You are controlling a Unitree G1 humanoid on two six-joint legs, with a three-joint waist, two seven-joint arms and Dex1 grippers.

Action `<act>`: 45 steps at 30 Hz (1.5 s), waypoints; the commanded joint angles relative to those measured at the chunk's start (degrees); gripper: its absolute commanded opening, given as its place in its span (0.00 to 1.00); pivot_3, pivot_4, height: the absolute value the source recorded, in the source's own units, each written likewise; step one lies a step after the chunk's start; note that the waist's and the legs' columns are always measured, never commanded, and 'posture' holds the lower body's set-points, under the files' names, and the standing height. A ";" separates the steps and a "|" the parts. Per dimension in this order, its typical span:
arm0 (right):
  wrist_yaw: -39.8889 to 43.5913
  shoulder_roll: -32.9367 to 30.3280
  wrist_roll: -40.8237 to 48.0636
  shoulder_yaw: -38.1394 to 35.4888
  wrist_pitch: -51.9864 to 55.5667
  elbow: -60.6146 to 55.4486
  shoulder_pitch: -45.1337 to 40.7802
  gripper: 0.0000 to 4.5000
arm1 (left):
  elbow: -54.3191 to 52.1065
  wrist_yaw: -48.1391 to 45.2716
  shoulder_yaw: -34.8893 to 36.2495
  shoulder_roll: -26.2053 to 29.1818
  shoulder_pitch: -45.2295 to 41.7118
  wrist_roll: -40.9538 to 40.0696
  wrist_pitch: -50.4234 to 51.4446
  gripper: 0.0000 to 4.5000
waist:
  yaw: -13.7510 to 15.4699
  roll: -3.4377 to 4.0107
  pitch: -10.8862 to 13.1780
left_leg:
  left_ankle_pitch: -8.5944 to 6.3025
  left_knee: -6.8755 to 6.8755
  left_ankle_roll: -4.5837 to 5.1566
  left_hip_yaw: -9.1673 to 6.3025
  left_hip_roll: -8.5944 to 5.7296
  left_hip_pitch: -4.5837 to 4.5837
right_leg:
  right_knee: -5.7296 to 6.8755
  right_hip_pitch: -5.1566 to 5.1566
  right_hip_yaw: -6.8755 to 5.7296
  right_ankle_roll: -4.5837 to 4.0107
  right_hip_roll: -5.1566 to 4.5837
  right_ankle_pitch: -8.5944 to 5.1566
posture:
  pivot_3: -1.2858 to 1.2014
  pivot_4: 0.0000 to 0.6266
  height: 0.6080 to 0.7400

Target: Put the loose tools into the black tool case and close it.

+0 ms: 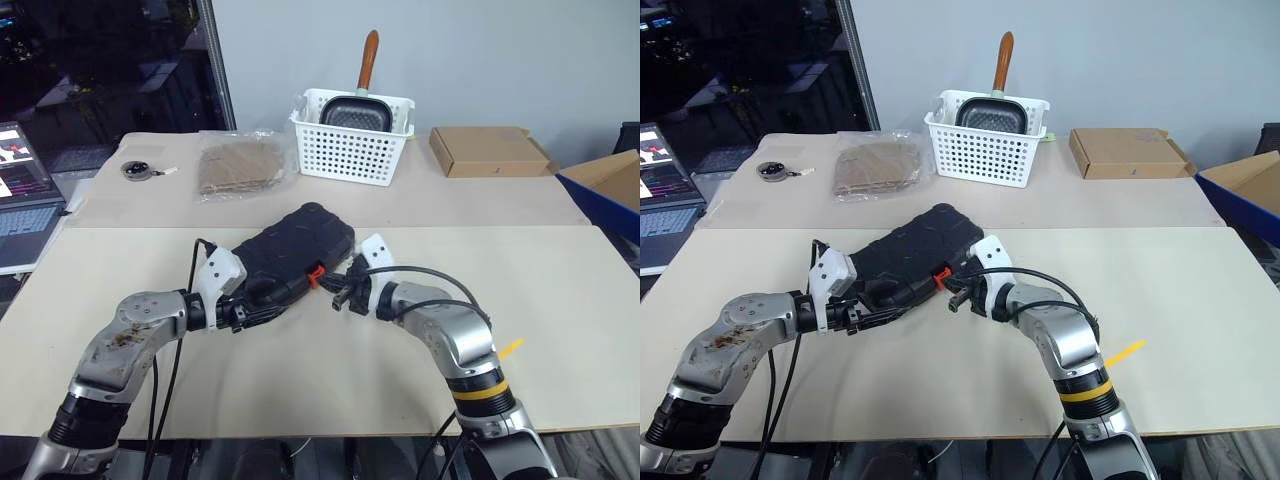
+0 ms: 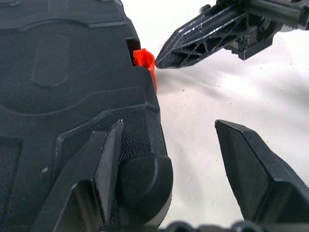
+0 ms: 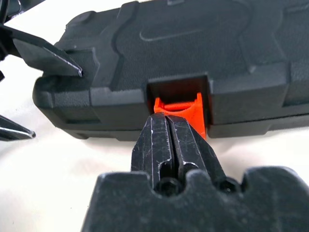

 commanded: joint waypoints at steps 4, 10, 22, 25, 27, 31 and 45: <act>-0.70 0.99 -0.39 0.51 -1.29 0.47 -2.18 0.01 | 1.25 -0.78 -3.30 0.06 1.67 0.88 2.07 0.73 | -0.01 0.00 0.00 | 0.00 -0.01 0.00 0.00 -0.01 -0.02 | -0.02 0.00 -0.02 0.01 0.00 0.00 | 0.52 0.24 1.00; -0.84 1.42 -1.57 1.26 -2.58 3.59 -3.00 0.01 | 0.77 -0.54 -3.25 0.09 2.04 0.81 2.28 0.73 | -0.09 0.01 0.00 | 0.00 -0.01 0.00 0.00 0.00 0.02 | -0.01 0.01 0.00 0.00 -0.01 0.00 | 0.52 0.24 1.00; 1.35 2.36 1.37 -2.17 -8.09 0.99 -0.72 0.01 | -0.20 0.31 -3.04 -0.07 2.97 0.49 2.58 0.73 | -0.10 0.01 -0.01 | -0.02 -0.05 0.02 0.00 0.00 -0.04 | -0.03 -0.02 -0.01 0.02 -0.01 -0.01 | 0.52 0.24 1.00; 1.12 3.04 0.82 -1.89 -9.12 1.93 -0.73 0.01 | -0.18 0.39 -2.97 -0.10 2.96 0.45 2.65 0.73 | -0.08 0.01 -0.01 | -0.03 -0.05 0.02 0.00 0.00 -0.03 | -0.02 -0.01 0.00 0.02 -0.05 -0.01 | 0.52 0.24 1.00; 1.01 3.56 0.46 -1.48 -9.79 2.74 -0.82 0.01 | -0.11 0.43 -2.90 -0.06 2.92 0.49 2.60 0.73 | -0.03 0.01 -0.01 | -0.03 -0.05 0.01 -0.02 0.00 -0.03 | -0.03 -0.01 -0.02 0.02 -0.05 -0.01 | 0.52 0.24 1.00; 0.76 3.85 -0.92 -0.56 -11.05 5.08 -1.13 0.01 | -0.06 0.52 -2.78 -0.01 2.86 0.51 2.55 0.73 | -0.01 0.01 -0.01 | -0.03 -0.08 0.01 -0.03 -0.01 -0.05 | -0.05 -0.02 -0.03 0.02 -0.05 -0.01 | 0.52 0.24 1.00; -0.75 2.52 -4.13 3.08 -3.20 12.25 -1.92 0.01 | 0.05 0.95 -2.77 -0.17 2.55 0.50 2.56 0.73 | -0.20 0.13 -0.59 | -0.04 -0.10 0.01 0.00 0.02 0.20 | -0.03 0.13 0.03 0.00 -0.08 -0.01 | 0.52 0.24 1.00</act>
